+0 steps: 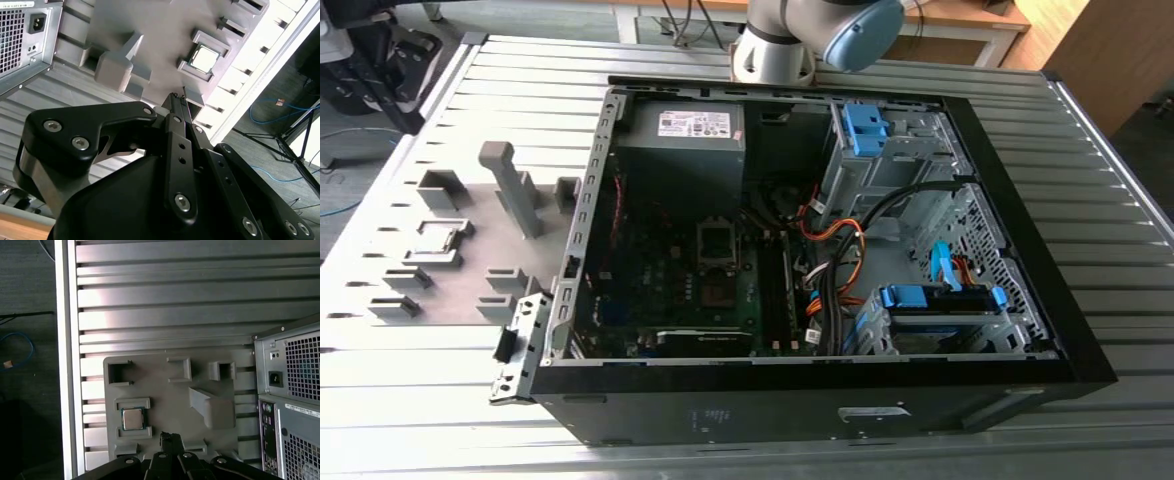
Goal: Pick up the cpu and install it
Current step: 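Reach for the cpu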
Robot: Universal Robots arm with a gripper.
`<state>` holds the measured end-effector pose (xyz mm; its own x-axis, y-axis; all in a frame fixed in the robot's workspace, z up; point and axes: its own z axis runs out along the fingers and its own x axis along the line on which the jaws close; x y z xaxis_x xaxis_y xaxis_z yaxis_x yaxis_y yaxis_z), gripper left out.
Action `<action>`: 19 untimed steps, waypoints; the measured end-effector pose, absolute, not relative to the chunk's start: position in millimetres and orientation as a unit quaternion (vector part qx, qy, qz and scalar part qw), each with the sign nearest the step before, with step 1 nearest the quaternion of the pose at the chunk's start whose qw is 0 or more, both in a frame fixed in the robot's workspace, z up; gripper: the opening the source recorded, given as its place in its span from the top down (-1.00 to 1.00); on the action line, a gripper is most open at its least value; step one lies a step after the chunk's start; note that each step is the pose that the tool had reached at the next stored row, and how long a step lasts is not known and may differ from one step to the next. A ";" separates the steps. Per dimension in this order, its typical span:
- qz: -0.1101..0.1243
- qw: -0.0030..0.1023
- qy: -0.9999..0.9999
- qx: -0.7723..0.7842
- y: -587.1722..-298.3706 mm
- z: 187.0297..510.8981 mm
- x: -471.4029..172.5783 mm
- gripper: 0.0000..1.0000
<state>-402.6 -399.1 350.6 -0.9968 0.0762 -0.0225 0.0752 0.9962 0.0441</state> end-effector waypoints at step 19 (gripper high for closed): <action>0.022 0.011 0.999 0.038 -399.1 335.1 -423.8 0.79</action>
